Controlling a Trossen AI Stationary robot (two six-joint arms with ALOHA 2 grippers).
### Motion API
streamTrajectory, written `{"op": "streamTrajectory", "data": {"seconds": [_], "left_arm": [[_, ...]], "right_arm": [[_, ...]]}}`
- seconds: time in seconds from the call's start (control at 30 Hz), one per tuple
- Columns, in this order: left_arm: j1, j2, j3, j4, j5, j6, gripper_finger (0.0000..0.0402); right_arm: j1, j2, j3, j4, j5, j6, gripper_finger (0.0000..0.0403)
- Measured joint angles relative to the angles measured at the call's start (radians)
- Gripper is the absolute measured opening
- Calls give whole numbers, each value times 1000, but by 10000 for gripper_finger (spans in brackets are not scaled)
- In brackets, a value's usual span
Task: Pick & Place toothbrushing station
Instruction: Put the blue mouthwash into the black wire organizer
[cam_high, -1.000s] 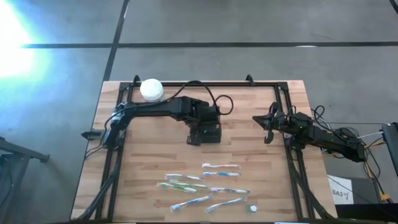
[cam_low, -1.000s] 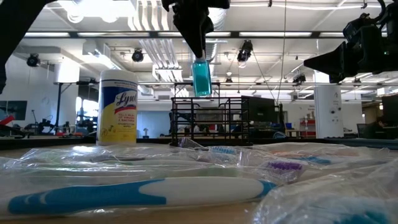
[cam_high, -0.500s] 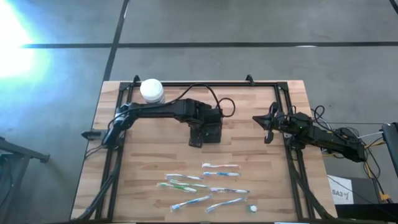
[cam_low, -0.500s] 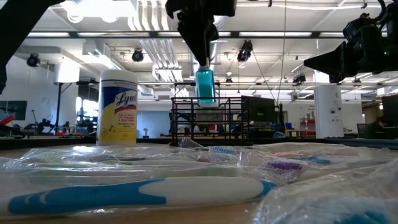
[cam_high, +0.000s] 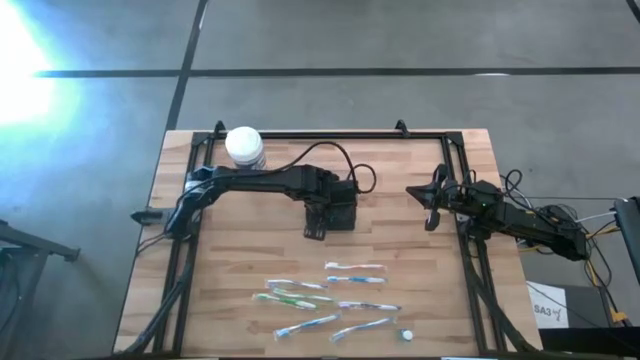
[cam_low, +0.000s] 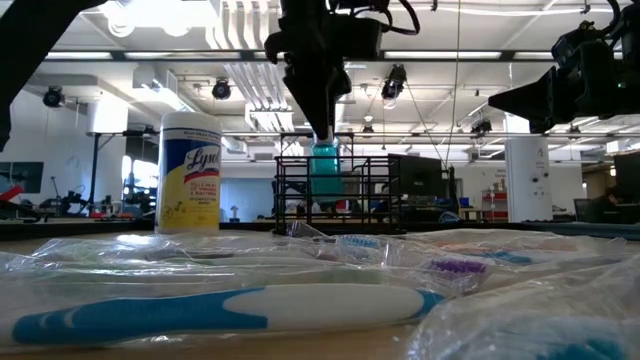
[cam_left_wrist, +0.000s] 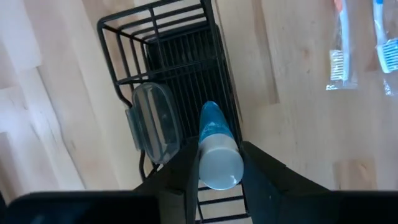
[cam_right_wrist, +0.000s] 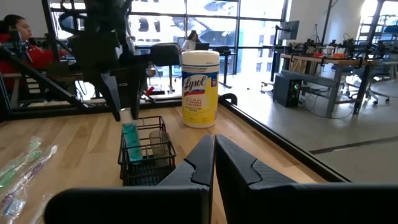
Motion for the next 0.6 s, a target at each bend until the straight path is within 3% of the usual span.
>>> {"op": "streamTrajectory", "data": {"seconds": [0.6], "left_arm": [[13, 4, -76, 86, 15, 3, 96]], "right_arm": [[0, 0, 0, 1, 6, -19, 13]]}}
